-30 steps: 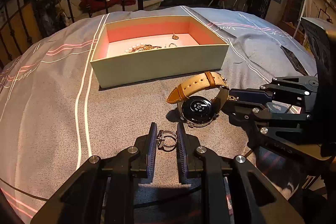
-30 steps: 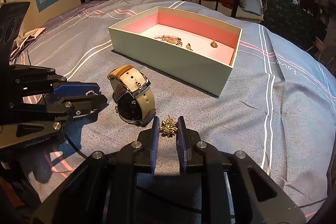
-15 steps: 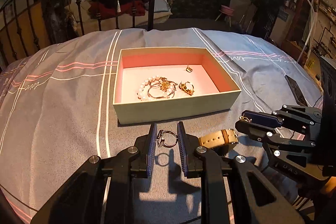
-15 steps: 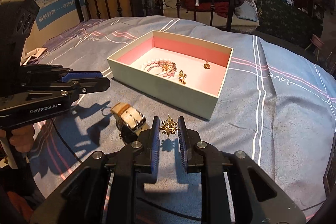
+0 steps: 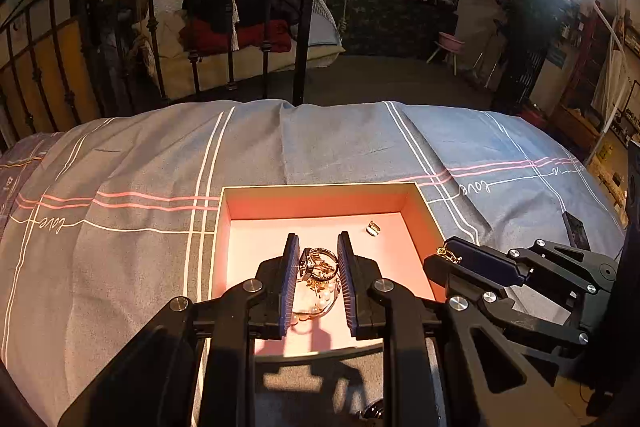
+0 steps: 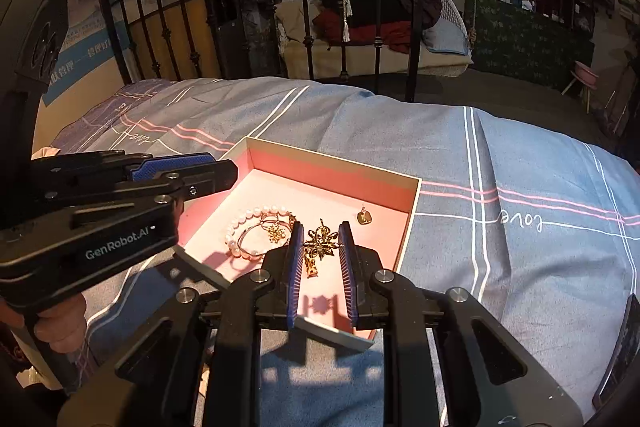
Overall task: Organize jewelry
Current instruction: 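Carry both pieces into the box, open both tools and withdraw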
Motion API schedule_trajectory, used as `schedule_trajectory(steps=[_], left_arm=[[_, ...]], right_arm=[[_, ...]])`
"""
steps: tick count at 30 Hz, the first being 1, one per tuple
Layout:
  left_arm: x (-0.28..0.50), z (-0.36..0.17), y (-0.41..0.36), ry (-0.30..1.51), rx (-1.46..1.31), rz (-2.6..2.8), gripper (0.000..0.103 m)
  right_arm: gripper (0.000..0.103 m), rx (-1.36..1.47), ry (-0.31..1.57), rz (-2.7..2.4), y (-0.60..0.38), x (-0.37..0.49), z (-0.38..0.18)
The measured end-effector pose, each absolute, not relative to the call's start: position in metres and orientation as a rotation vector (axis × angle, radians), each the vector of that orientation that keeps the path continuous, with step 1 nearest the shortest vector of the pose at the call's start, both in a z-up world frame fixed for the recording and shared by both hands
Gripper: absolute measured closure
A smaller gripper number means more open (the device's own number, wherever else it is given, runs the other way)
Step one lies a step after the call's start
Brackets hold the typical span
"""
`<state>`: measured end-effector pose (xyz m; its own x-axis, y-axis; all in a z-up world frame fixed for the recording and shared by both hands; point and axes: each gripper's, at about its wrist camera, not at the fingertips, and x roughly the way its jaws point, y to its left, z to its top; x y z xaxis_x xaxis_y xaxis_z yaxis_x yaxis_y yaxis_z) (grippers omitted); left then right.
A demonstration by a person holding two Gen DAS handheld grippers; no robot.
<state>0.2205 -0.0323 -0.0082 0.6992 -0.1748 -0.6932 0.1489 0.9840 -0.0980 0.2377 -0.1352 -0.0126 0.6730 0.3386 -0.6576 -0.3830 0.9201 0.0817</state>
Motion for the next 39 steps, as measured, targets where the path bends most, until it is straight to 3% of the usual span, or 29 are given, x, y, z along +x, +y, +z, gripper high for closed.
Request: schedule_trajectory(steps=[15,36,38,39], left_arm=[[0.260,-0.045,-0.029,0.923,-0.052,-0.144,0.084],[0.267,-0.052,-0.027,0.954,-0.042,-0.132,0.084],[0.265,-0.049,-0.025,0.949,-0.049,-0.131,0.077],[0.263,-0.046,-0.023,0.945,-0.056,-0.129,0.066]], right_arm=[[0.084,-0.096,0.839,0.426,-0.119,0.260,-0.046],[0.083,-0.160,0.885,0.459,-0.106,0.261,-0.057],[0.066,-0.156,0.871,0.454,-0.107,0.258,-0.054],[0.044,-0.160,0.847,0.439,-0.108,0.253,-0.050]])
